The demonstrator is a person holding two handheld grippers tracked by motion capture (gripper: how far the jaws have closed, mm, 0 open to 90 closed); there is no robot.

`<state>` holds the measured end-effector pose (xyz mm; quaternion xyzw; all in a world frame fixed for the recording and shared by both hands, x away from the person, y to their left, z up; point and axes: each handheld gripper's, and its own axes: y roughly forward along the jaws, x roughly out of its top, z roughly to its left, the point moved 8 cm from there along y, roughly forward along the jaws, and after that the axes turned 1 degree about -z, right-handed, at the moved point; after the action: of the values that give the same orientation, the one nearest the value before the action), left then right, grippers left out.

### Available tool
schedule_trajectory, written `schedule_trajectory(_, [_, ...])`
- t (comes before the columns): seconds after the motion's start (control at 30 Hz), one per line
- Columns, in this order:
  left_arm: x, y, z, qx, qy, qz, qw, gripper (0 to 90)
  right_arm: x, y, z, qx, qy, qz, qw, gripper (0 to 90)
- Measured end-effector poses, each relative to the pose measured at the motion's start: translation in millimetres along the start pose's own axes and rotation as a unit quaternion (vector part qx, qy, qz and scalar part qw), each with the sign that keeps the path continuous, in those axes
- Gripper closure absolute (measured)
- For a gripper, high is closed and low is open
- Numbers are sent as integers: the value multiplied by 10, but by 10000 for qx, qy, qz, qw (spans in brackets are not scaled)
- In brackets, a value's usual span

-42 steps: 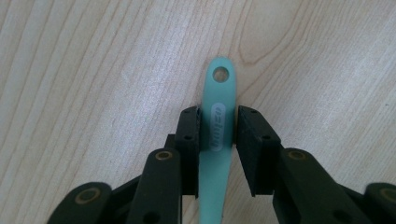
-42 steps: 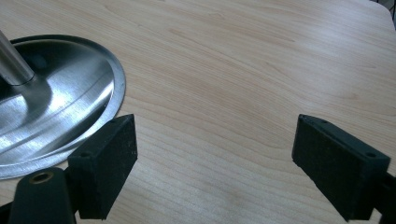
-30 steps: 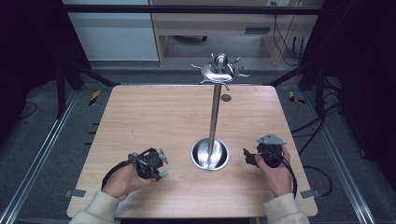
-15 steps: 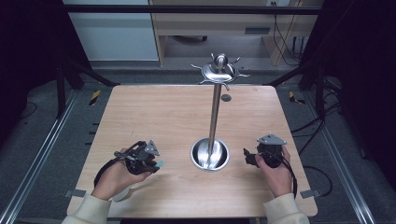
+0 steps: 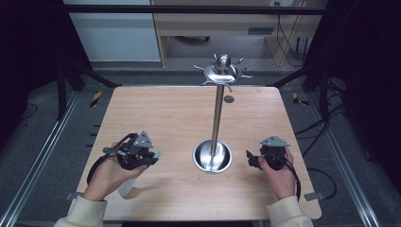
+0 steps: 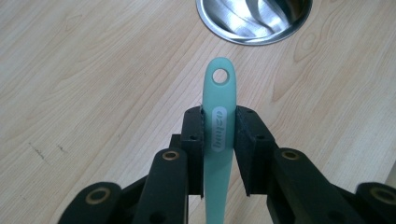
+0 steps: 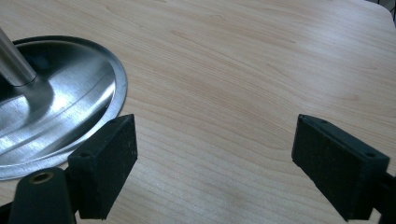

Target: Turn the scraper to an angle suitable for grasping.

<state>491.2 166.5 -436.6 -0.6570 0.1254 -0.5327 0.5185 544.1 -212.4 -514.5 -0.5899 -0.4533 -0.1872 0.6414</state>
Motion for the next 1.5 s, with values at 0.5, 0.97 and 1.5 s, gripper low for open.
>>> schedule_trajectory(0.5, [171, -92, -33, 10, -16, -321, 9995, 743, 16, -6, 0, 3, 10, -62, 10000, 147])
schedule_trajectory(0.97, [355, -187, -66, -8, -46, -659, 9978, 744, 17, -11, -2, -11, 25, -63, 10000, 151])
schedule_trajectory(1.5, [602, -188, -213, -74, 103, -969, 9952, 744, 16, -6, 7, -11, -37, -53, 10000, 151])
